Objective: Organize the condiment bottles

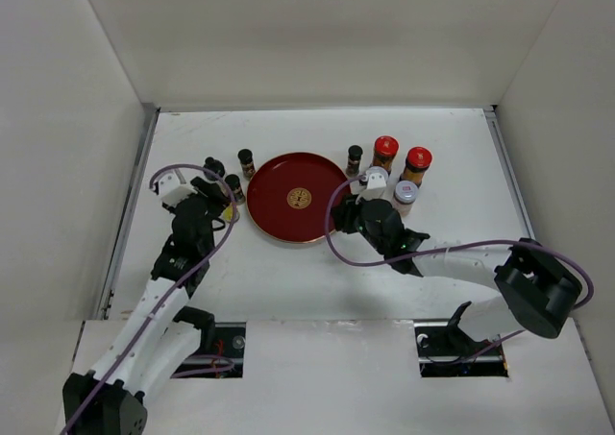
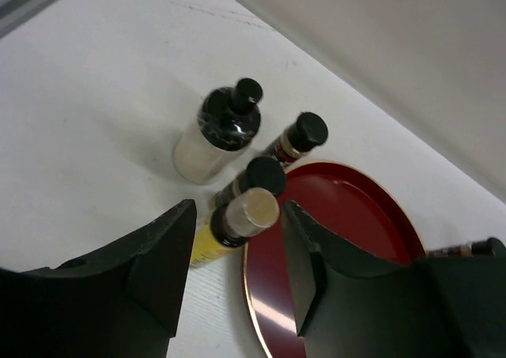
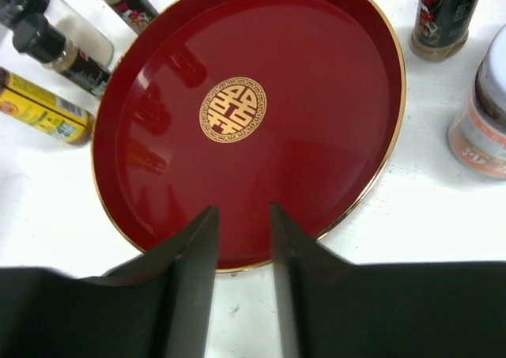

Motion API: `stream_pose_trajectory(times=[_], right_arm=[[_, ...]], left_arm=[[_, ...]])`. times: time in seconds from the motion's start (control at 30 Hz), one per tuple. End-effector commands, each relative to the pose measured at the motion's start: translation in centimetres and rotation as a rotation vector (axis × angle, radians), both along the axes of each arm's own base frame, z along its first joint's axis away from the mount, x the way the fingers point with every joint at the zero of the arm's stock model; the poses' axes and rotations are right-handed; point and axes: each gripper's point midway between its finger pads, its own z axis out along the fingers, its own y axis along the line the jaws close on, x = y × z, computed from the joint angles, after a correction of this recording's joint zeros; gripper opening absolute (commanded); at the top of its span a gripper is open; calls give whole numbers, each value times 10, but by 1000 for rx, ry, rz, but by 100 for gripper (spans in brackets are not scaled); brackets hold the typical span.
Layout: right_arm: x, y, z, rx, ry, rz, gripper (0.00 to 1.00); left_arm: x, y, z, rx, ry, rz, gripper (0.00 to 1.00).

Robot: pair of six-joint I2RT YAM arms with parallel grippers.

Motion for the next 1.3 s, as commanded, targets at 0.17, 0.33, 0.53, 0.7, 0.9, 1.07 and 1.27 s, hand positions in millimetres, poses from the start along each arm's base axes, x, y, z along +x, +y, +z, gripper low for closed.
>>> stream_pose_trajectory(times=[0.17, 0.33, 0.53, 0.7, 0.9, 1.07, 1.27], right_arm=[[2, 15, 22, 65, -37, 40, 65], [3, 17, 19, 60, -30, 47, 67], [3, 15, 18, 65, -28, 45, 68], [4, 15, 16, 46, -30, 42, 68], [7, 13, 15, 41, -28, 34, 68], [7, 12, 13, 44, -20, 30, 67], [6, 13, 13, 55, -15, 30, 68]], left_arm=[[22, -36, -9, 121, 101, -131, 59], [35, -38, -9, 148, 134, -110, 56], [45, -30, -18, 172, 172, -68, 51], [52, -29, -30, 178, 199, -58, 45], [49, -22, -32, 179, 202, -23, 22], [30, -31, -5, 181, 158, -53, 18], [6, -41, 44, 182, 97, -92, 18]])
